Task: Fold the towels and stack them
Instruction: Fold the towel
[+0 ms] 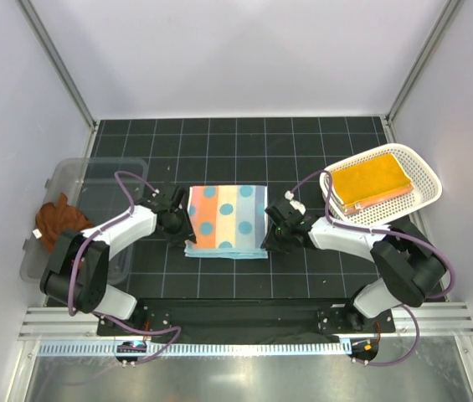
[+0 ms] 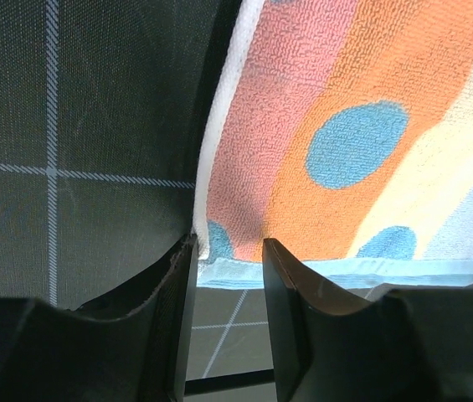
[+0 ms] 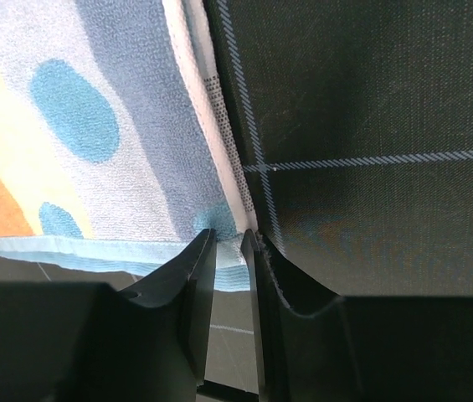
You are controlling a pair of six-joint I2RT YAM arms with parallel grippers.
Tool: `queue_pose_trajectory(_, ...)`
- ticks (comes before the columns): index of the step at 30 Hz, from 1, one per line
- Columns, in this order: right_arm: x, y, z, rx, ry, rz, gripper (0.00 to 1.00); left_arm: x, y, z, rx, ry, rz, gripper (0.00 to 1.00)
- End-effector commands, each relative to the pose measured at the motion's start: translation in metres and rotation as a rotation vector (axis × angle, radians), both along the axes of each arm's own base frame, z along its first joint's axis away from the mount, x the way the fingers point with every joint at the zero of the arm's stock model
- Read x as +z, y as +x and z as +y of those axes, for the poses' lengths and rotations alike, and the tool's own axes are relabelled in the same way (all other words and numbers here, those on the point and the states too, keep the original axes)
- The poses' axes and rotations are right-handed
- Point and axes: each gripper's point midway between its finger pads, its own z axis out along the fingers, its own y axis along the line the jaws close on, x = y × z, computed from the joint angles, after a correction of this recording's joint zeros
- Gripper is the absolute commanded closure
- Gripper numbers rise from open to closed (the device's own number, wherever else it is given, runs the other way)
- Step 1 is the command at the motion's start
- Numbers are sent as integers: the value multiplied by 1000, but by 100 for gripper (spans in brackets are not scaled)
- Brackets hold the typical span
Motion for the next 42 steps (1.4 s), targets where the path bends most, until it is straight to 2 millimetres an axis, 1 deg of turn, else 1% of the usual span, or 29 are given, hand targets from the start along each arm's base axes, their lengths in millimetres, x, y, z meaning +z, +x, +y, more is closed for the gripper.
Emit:
queue_pose_trajectory(1,3,10,-4,-11,-40,-43,70,6,3,-1,7,-4,-20,59)
queue_pose_trajectory(2,4,9,-8,-6,-63,-40,70,5,1,4,10,21,-13,57)
queue_pose_trajectory(4,8,12,-8,3,-73,-55,70,6,4,11,14,57,-25,56)
queue_pose_trajectory(7,9,12,-6,7,-66,-53,70,8,8,19,18,106,-42,53)
queue_pose_trajectory(10,2,11,-4,12,-57,-41,70,7,8,18,12,107,-36,52)
queue_pose_trajectory(14,-5,9,-3,14,-52,-35,70,8,9,13,-8,82,-41,52)
queue_pose_trajectory(16,-5,9,-3,17,-48,-39,70,9,11,12,-10,76,-50,52)
queue_pose_trajectory(18,-4,10,-4,25,-57,-46,76,9,12,10,-13,70,-53,55)
queue_pose_trajectory(20,-1,13,-7,25,-77,-58,82,10,14,9,-13,69,-57,63)
queue_pose_trajectory(21,0,13,-7,24,-83,-59,84,9,14,9,-11,70,-53,67)
queue_pose_trajectory(22,2,13,-7,26,-83,-62,87,11,13,4,-20,43,-45,74)
queue_pose_trajectory(24,6,15,-7,27,-81,-71,89,10,13,4,-20,41,-41,80)
queue_pose_trajectory(25,8,16,-7,27,-80,-75,91,11,14,3,-19,40,-42,85)
queue_pose_trajectory(26,10,16,-7,28,-80,-77,91,10,11,4,-18,41,-35,87)
queue_pose_trajectory(27,11,16,-6,31,-81,-78,92,11,12,4,-18,40,-36,92)
queue_pose_trajectory(28,11,16,-7,32,-84,-80,95,11,12,4,-18,41,-34,98)
queue_pose_trajectory(29,13,17,-6,36,-81,-83,99,11,11,4,-18,41,-31,100)
queue_pose_trajectory(32,16,19,-4,41,-79,-87,99,13,11,7,-16,58,-28,100)
queue_pose_trajectory(33,18,19,-3,44,-74,-87,99,13,10,15,-8,101,-28,100)
queue_pose_trajectory(34,18,18,-2,48,-71,-84,99,16,12,19,-4,122,-33,97)
queue_pose_trajectory(36,18,19,0,47,-67,-85,99,18,10,25,0,150,-39,82)
queue_pose_trajectory(37,17,18,0,51,-66,-80,99,19,10,26,2,154,-45,66)
queue_pose_trajectory(39,16,18,1,53,-66,-80,99,17,5,24,6,132,-40,59)
queue_pose_trajectory(40,17,18,1,49,-65,-81,99,16,6,20,4,112,-48,56)
queue_pose_trajectory(41,16,18,1,53,-64,-83,99,10,0,18,0,93,-28,56)
queue_pose_trajectory(42,16,18,1,52,-66,-82,99,6,-2,17,2,87,-18,56)
